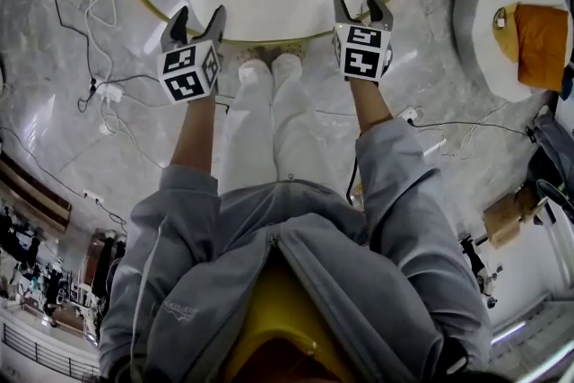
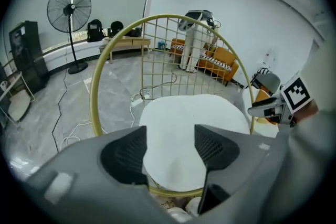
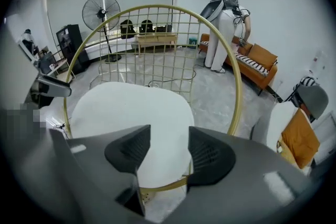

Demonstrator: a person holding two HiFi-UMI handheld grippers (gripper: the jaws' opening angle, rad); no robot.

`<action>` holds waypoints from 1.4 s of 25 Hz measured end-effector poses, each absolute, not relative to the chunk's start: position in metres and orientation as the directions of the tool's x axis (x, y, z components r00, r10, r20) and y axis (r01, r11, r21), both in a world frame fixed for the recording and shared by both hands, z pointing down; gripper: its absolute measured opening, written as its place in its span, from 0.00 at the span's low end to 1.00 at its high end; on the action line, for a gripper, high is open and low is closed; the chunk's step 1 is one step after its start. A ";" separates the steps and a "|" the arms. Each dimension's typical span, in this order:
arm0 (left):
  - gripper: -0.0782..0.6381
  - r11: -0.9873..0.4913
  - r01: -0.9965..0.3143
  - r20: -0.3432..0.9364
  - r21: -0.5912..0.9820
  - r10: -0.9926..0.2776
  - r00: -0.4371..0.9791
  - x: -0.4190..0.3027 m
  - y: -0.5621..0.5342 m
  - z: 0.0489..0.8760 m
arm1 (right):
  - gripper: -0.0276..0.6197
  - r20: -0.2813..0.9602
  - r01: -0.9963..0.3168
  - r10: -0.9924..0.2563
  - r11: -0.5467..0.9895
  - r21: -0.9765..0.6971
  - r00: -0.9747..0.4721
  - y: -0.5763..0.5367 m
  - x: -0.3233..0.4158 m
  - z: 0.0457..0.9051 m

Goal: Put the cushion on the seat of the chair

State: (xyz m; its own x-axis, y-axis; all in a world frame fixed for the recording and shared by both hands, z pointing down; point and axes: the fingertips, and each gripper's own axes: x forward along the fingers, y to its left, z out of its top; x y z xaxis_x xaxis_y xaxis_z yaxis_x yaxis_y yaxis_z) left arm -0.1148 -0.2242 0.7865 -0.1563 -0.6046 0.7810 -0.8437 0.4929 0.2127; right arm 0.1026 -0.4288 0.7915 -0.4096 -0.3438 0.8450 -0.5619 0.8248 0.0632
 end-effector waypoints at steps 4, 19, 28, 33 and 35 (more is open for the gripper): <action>0.12 0.422 -0.871 0.759 0.250 -0.644 -0.095 -0.099 -0.224 0.752 | 0.11 0.833 -0.536 -0.305 0.844 0.013 -0.462 -0.403 0.089 0.758; 0.12 0.261 -0.935 0.651 0.240 -0.758 -0.045 -0.052 -0.215 0.573 | 0.04 0.770 -0.589 -0.356 0.808 -0.031 -0.529 -0.351 0.133 0.582; 0.12 0.230 -0.966 0.357 0.114 -0.918 -0.176 -0.062 -0.238 0.408 | 0.04 0.483 -0.567 -0.505 0.823 0.022 -0.715 -0.364 0.105 0.411; 0.12 0.224 -0.971 0.138 0.079 -0.968 -0.212 -0.061 -0.249 0.310 | 0.04 0.277 -0.528 -0.528 0.845 0.081 -0.803 -0.363 0.084 0.312; 0.12 0.218 -0.973 0.064 0.074 -0.975 -0.213 -0.060 -0.252 0.275 | 0.04 0.217 -0.514 -0.519 0.854 0.084 -0.827 -0.362 0.079 0.280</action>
